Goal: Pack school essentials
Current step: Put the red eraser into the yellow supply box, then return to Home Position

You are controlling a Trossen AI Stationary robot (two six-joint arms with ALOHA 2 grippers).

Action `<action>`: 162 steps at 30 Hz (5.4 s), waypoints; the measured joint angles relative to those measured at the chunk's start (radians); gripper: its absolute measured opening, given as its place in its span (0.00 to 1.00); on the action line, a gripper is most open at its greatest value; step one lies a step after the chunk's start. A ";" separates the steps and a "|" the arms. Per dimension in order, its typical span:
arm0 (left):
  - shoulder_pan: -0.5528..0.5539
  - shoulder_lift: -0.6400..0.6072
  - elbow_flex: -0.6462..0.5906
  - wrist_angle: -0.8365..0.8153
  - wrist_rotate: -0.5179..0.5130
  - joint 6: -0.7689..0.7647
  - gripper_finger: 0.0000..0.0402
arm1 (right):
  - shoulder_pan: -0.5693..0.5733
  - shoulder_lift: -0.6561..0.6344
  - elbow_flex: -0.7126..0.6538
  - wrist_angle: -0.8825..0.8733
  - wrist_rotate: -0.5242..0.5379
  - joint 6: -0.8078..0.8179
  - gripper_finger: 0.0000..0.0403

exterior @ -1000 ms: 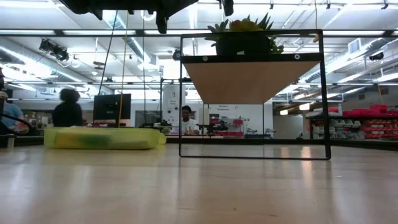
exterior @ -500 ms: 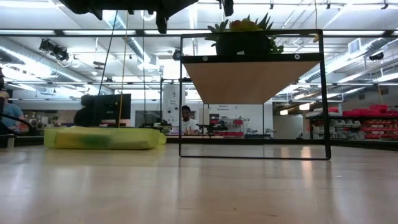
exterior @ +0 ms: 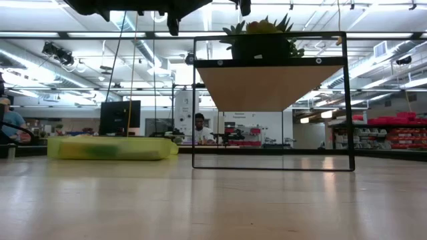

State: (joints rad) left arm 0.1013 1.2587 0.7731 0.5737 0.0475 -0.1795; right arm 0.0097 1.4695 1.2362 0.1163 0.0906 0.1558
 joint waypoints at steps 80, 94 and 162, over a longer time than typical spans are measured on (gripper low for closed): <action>0.126 0.166 -0.176 -0.768 -0.100 0.297 0.32 | 0.061 -0.356 -0.001 -0.302 0.107 0.028 0.45; 0.126 0.166 -0.070 -0.950 -0.099 0.292 0.44 | 0.061 -0.385 -0.001 -0.301 0.108 -0.058 0.45; -0.095 -0.816 -0.492 -0.336 -0.208 -0.166 0.01 | 0.060 -1.041 -0.771 -0.193 0.109 0.010 0.02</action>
State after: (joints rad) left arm 0.0058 0.4427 0.2810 0.2382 -0.1600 -0.3453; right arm 0.0700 0.4282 0.4651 -0.0768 0.2000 0.1654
